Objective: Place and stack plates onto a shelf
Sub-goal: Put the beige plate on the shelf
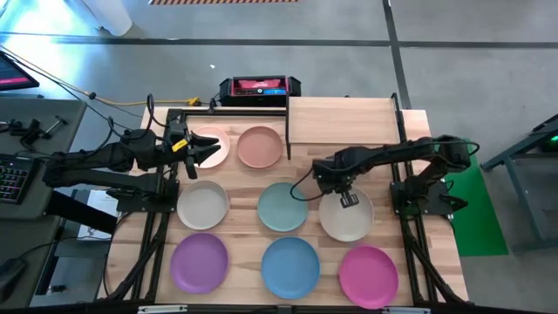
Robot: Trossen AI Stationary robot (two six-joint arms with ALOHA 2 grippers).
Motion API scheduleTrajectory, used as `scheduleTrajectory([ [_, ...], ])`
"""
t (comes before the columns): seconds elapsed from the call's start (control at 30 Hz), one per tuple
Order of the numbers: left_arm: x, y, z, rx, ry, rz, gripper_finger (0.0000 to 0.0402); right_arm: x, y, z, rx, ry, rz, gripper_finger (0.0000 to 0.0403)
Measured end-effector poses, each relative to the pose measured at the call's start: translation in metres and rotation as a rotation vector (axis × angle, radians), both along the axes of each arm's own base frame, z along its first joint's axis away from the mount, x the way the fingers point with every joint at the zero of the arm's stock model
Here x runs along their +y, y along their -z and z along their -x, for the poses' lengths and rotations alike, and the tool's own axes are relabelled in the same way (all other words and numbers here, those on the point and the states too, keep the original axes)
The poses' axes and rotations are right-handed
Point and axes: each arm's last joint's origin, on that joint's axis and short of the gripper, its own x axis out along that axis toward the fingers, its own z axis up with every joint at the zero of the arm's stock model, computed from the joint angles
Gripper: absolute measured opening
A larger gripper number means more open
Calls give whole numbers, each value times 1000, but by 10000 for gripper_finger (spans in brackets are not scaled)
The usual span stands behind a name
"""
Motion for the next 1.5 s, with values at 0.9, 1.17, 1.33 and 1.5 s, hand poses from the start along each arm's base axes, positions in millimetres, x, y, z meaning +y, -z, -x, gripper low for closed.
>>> scheduleTrajectory([
  [0.9,0,0,0,1,2,0,117,-17,-20,14,-124,106,-73,1],
  [1.17,0,0,0,2,2,-1,117,-12,-17,8,-146,84,-83,46],
  [1.33,0,0,0,2,1,0,117,-11,-17,8,-153,79,-82,103],
  [1.5,0,0,0,2,1,0,117,-12,-11,2,-158,45,-81,133],
])
